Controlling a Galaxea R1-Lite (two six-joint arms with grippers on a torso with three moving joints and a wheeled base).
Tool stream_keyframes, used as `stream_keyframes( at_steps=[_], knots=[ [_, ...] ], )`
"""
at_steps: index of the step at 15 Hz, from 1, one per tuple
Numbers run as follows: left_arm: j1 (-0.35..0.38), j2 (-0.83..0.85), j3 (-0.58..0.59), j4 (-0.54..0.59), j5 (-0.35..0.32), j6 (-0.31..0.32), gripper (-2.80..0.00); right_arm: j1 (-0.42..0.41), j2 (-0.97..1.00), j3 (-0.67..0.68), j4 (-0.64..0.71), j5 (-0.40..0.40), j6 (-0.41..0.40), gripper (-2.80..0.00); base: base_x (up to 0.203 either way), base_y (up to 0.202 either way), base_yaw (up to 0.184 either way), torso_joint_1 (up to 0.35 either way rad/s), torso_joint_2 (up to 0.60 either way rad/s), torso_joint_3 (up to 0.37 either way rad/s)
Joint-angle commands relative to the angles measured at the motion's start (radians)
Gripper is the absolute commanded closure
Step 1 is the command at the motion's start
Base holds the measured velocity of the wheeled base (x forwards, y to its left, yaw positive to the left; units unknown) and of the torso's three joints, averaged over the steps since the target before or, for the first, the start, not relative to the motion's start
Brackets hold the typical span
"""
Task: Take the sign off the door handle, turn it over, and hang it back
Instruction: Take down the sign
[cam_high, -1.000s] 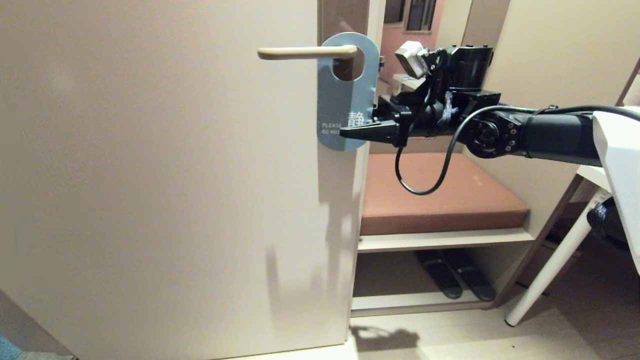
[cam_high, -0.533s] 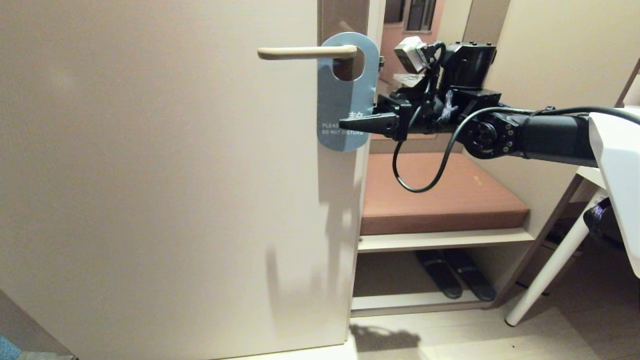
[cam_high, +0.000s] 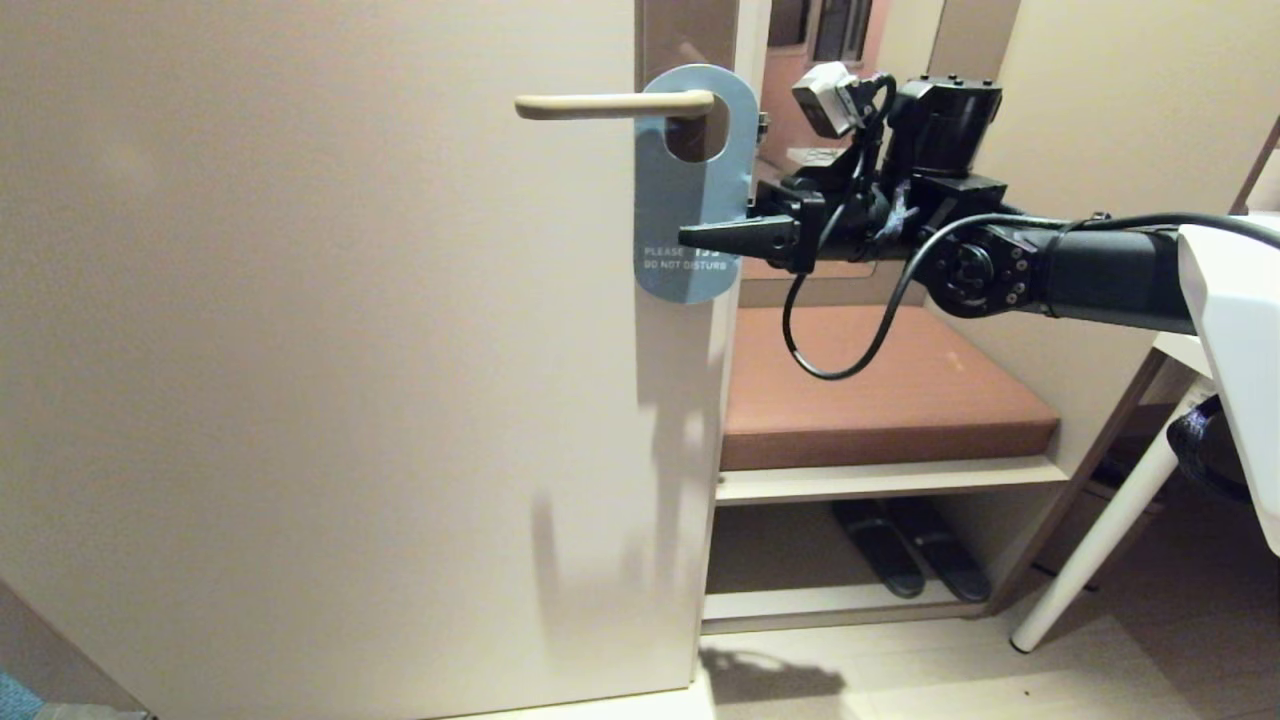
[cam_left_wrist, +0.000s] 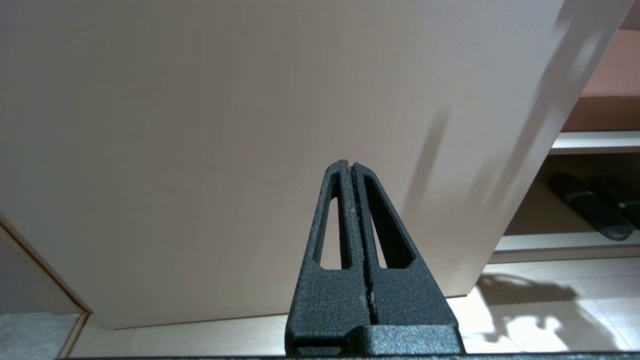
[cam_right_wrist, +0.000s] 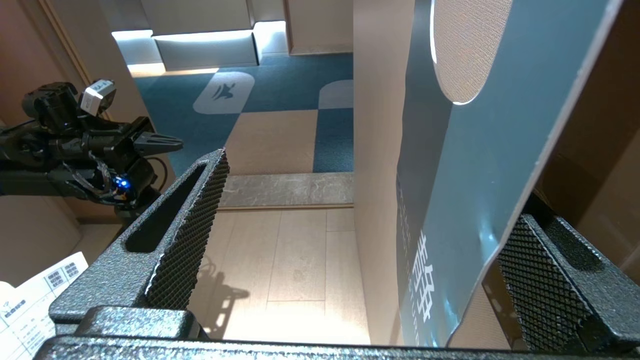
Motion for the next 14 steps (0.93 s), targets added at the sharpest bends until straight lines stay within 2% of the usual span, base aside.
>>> stream_keyframes(
  at_steps=[1, 8, 9, 14],
  knots=[
    [0.0, 0.0, 0.0, 0.0, 0.0, -0.001, 0.0, 0.0, -0.004, 0.0, -0.003, 0.008, 0.0, -2.8, 0.0, 0.0, 0.0, 0.0, 0.0, 0.0],
    [0.0, 0.0, 0.0, 0.0, 0.0, 0.001, 0.0, 0.0, -0.006, 0.0, -0.003, 0.008, -0.004, -2.8, 0.0, 0.0, 0.0, 0.0, 0.0, 0.0],
    [0.0, 0.0, 0.0, 0.0, 0.0, -0.001, 0.0, 0.0, -0.006, 0.0, -0.003, 0.008, -0.004, 0.0, 0.0, 0.0, 0.0, 0.0, 0.0, 0.0],
    [0.0, 0.0, 0.0, 0.0, 0.0, -0.001, 0.0, 0.0, -0.01, 0.0, -0.006, 0.008, -0.01, 0.0, 0.0, 0.0, 0.0, 0.0, 0.0, 0.0]
  ],
)
